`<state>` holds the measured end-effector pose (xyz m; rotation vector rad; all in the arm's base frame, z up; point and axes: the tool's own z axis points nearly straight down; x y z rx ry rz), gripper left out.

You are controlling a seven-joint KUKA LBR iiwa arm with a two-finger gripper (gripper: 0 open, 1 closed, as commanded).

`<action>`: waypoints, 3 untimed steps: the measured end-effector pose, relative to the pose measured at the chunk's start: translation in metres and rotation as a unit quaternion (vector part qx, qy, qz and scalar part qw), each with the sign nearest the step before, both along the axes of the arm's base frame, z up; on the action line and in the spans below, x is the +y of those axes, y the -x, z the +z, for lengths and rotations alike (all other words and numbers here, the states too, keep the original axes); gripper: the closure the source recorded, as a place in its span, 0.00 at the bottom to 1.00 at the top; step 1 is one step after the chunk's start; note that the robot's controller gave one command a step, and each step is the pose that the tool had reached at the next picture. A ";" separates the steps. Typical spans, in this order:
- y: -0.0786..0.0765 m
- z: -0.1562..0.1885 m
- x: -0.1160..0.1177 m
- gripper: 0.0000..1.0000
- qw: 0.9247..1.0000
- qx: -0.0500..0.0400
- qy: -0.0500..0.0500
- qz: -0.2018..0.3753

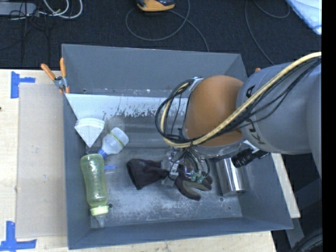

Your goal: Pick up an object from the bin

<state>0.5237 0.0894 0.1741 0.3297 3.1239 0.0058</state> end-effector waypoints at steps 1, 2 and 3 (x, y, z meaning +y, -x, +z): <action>0.000 0.001 0.000 1.00 1.000 0.000 0.000 0.000; 0.000 0.005 0.000 1.00 1.000 0.002 0.000 0.000; 0.000 0.012 0.000 1.00 1.000 0.000 0.000 0.000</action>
Offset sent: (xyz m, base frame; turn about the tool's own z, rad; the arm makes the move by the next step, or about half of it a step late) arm 0.0002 -0.0001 0.0225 0.0000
